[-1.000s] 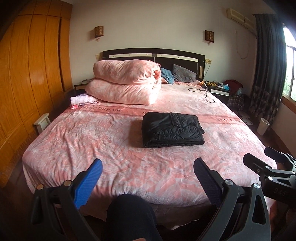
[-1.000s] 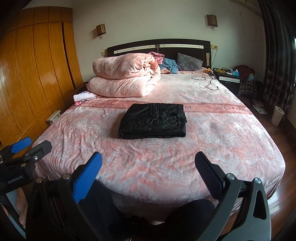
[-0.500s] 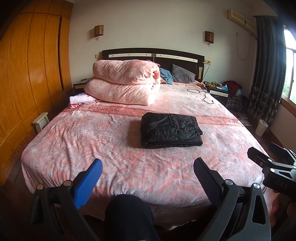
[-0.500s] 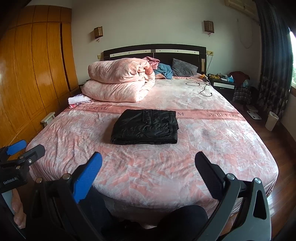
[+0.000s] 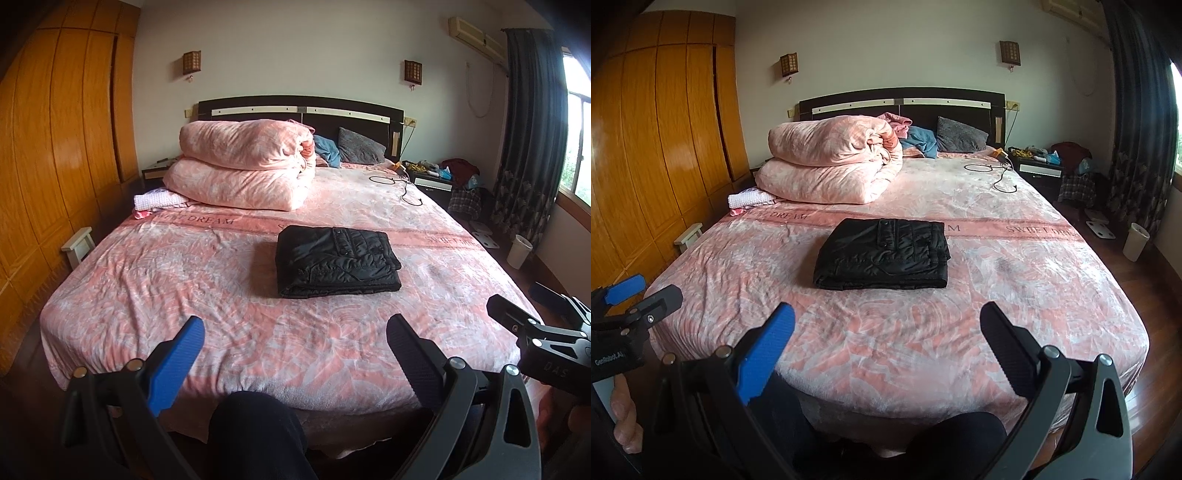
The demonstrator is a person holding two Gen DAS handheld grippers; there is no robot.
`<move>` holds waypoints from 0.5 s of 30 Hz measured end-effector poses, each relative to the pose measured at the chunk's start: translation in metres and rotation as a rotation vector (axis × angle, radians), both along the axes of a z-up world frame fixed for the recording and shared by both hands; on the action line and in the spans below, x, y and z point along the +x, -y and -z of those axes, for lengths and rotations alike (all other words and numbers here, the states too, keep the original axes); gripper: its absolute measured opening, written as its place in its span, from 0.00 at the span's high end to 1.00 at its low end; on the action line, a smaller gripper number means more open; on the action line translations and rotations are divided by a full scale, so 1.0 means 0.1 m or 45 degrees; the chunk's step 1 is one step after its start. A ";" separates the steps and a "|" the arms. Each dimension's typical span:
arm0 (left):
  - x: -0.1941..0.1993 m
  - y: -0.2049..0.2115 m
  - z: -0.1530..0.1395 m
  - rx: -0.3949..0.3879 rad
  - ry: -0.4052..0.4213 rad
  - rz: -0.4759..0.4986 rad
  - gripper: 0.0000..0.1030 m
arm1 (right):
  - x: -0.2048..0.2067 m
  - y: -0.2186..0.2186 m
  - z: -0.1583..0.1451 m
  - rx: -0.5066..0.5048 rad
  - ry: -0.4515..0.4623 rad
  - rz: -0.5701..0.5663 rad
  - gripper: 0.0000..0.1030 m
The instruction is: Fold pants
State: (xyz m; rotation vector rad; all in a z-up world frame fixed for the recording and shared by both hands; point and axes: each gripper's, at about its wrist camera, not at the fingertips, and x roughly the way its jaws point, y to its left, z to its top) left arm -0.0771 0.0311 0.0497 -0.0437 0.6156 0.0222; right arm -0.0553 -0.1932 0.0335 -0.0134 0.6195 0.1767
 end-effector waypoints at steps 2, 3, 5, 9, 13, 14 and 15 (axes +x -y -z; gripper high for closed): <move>0.02 0.01 0.01 -0.005 -0.001 0.005 0.04 | 0.01 0.00 0.01 0.003 -0.004 0.000 0.03; 0.03 0.01 0.01 0.003 -0.005 0.002 0.04 | 0.03 0.00 0.01 0.005 -0.006 0.000 0.03; 0.04 0.02 0.03 0.006 -0.006 0.002 0.04 | 0.04 0.01 0.03 0.007 -0.009 0.003 0.03; 0.05 0.01 0.03 0.003 -0.004 -0.002 0.04 | 0.05 0.02 0.03 0.007 -0.008 0.004 0.03; 0.05 0.02 0.05 0.011 0.003 -0.007 0.04 | 0.07 0.02 0.04 0.006 -0.002 0.008 0.03; 0.06 0.02 0.05 0.011 0.005 -0.006 0.04 | 0.07 0.03 0.04 0.006 -0.002 0.010 0.03; 0.05 0.01 0.05 0.008 0.003 -0.005 0.04 | 0.08 0.02 0.04 0.005 0.000 0.009 0.03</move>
